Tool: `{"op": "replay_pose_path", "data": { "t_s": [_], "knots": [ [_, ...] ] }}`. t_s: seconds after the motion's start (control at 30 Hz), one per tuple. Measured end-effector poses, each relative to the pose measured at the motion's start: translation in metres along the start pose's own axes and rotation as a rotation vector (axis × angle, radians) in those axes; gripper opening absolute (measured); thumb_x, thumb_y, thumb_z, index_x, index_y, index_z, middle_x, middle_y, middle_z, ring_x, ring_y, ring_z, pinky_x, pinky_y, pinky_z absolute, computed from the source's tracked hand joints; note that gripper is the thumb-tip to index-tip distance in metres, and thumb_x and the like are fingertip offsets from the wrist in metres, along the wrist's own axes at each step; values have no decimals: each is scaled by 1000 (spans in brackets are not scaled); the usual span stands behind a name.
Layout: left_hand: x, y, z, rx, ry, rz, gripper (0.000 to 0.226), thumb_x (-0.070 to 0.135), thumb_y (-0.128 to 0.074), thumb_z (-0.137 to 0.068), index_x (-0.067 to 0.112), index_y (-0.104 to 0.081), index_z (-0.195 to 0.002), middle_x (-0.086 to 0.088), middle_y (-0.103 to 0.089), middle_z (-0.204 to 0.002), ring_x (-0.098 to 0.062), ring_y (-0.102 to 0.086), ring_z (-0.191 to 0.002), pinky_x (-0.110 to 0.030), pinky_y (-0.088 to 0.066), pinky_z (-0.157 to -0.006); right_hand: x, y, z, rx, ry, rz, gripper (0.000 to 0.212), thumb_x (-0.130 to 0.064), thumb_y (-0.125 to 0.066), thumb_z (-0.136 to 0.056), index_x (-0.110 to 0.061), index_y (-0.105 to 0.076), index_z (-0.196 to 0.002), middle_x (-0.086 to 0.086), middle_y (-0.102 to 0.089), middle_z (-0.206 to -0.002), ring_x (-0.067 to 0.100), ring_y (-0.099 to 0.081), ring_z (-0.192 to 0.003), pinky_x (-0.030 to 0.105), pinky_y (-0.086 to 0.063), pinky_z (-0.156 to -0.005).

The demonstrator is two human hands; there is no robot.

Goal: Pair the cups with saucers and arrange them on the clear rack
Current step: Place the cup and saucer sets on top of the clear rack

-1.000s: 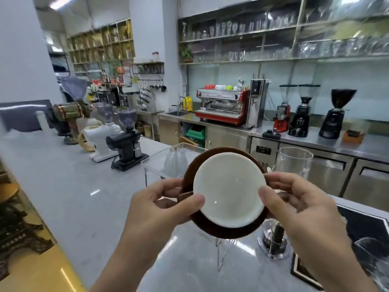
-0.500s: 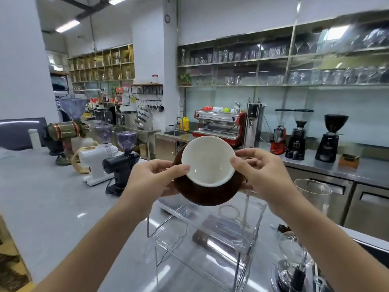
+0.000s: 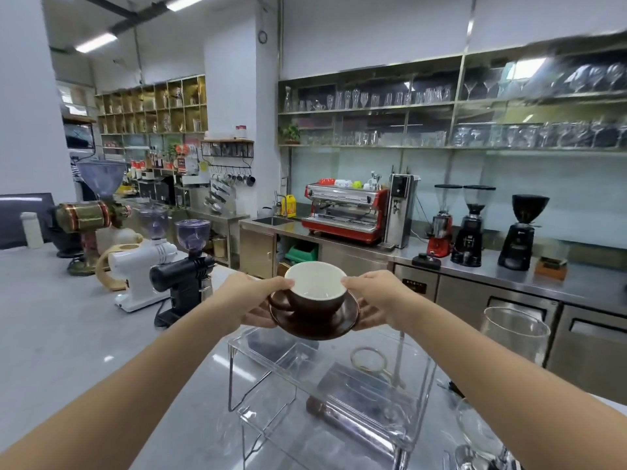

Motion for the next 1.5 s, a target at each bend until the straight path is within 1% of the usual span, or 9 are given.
{"op": "replay_pose_path", "data": {
  "t_s": [0.1, 0.27, 0.43, 0.53, 0.63, 0.83, 1.03, 1.27, 1.5],
  "knots": [
    [-6, -1, -9, 14, 1, -20, 41, 28, -86, -79, -5, -72, -100, -28, -77, -94, -33, -78, -74, -35, -66, -56, 7, -3, -13, 5, -41, 33, 22, -27, -65, -93, -8, -60, -104, 16, -68, -82, 30, -70, -64, 37, -63, -56],
    [-13, 0, -24, 28, 9, -49, 29, 25, -86, -80, 1, -73, -90, -20, -79, -73, -31, -80, -67, -37, -65, -54, 15, -11, -27, -4, -89, 80, 30, -30, -63, -95, -5, -59, -111, 20, -69, -94, 36, -73, -77, 43, -65, -66],
    [-17, 2, -35, 21, 24, -88, 29, 26, -85, -81, 2, -71, -91, -14, -77, -61, -27, -78, -59, -30, -60, -43, 21, -17, -31, -29, -120, 119, 32, -33, -61, -96, -5, -59, -112, 18, -67, -90, 32, -73, -75, 40, -65, -68],
    [-19, 3, -40, 31, 24, -121, 34, 29, -85, -80, 2, -71, -95, -17, -79, -71, -28, -79, -61, -33, -63, -47, 24, -19, -34, -37, -126, 144, 30, -33, -59, -97, -7, -57, -111, 18, -68, -89, 31, -73, -75, 39, -65, -69],
    [-21, 3, -43, 34, 19, -158, 37, 33, -84, -81, 2, -71, -98, -21, -78, -87, -29, -80, -67, -38, -66, -59, 26, -22, -36, -42, -135, 162, 29, -34, -58, -98, -7, -55, -109, 16, -65, -84, 31, -72, -74, 39, -65, -69],
    [-25, 4, -46, 27, 22, -157, 38, 32, -83, -82, 1, -71, -100, -24, -77, -92, -33, -80, -75, -48, -66, -75, 29, -27, -41, -47, -135, 175, 40, -35, -57, -99, -4, -57, -124, 15, -62, -82, 34, -74, -84, 39, -65, -71],
    [-26, 6, -47, 31, 28, -163, 38, 32, -83, -82, 0, -71, -99, -22, -77, -88, -31, -79, -71, -44, -67, -69, 28, -30, -45, -51, -133, 180, 44, -36, -57, -98, -3, -56, -128, 20, -64, -101, 34, -74, -85, 35, -64, -65],
    [-23, 10, -36, -5, 61, -272, 36, 33, -79, -86, 3, -68, -102, -22, -75, -93, -29, -78, -71, -40, -66, -66, 34, -33, -36, -112, -163, 173, 53, -37, -60, -96, -4, -51, -136, 26, -66, -110, 35, -76, -83, 38, -65, -69],
    [-19, 25, -23, -13, 115, -381, 45, 28, -78, -88, 1, -61, -119, -24, -75, -98, -32, -79, -68, -40, -67, -63, 29, -45, -18, -200, -142, 157, 55, -37, -63, -94, -5, -49, -136, 33, -63, -120, 40, -75, -89, 45, -64, -79]
  ]
}}
Point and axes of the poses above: each hand's wrist, its own z-axis away from the middle knuckle, its own y-axis out of the back of the hand, x = y × z, the point moved 8 cm from there along -z, towards the middle knuckle
